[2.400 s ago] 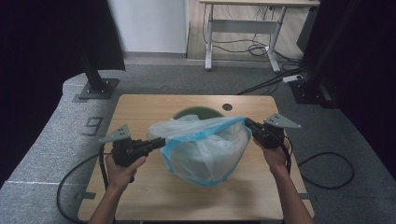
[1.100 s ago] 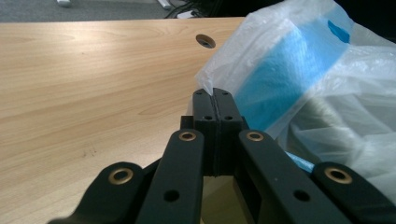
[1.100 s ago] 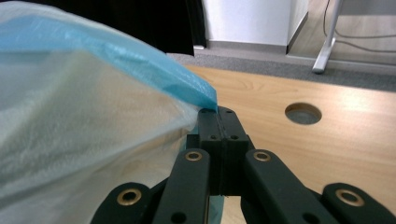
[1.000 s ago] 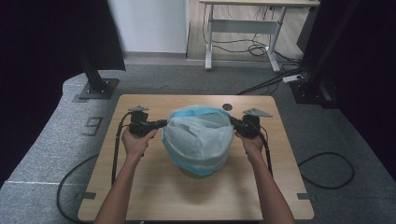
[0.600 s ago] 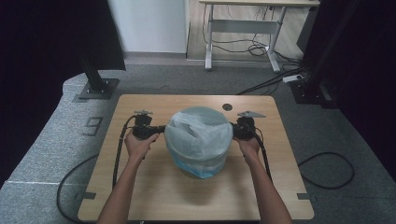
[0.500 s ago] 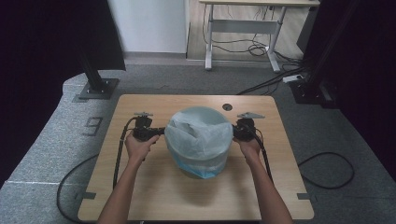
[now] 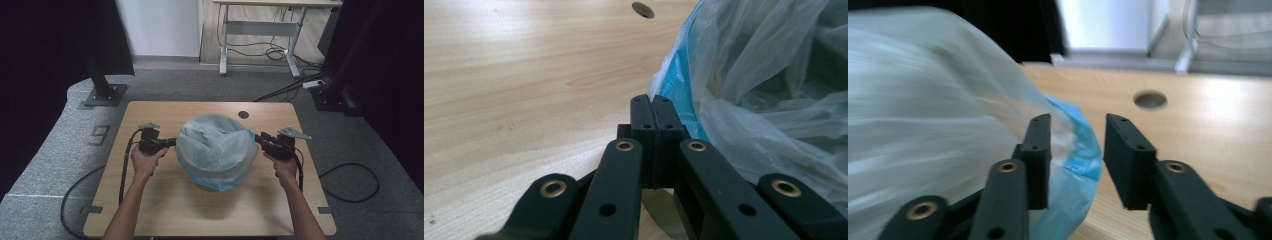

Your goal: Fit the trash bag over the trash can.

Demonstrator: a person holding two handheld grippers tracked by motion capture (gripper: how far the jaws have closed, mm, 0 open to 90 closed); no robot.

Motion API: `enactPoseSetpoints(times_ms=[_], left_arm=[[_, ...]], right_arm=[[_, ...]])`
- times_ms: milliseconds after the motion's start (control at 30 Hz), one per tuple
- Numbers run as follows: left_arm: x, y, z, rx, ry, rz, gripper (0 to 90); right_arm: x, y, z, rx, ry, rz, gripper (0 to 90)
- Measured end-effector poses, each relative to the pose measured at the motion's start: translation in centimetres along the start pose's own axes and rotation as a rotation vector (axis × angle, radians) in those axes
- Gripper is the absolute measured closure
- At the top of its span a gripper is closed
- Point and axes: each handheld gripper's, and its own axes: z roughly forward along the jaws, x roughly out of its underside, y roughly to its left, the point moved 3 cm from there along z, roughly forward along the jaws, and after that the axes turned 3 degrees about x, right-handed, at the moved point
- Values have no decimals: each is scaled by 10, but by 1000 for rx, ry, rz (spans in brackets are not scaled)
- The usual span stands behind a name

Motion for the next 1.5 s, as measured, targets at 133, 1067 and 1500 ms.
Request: enactPoseSetpoints(times_ms=[133, 1067, 1500], left_arm=[[-1, -1, -4, -5, -9, 17, 899], [0, -2, -8, 10, -25, -5, 899], [0, -4, -6, 0, -9, 5, 899]], right_arm=[[-1, 11, -31, -46, -67, -62, 488], [40, 119, -57, -193, -45, -130, 248], [47, 117, -65, -181, -81, -181, 891]])
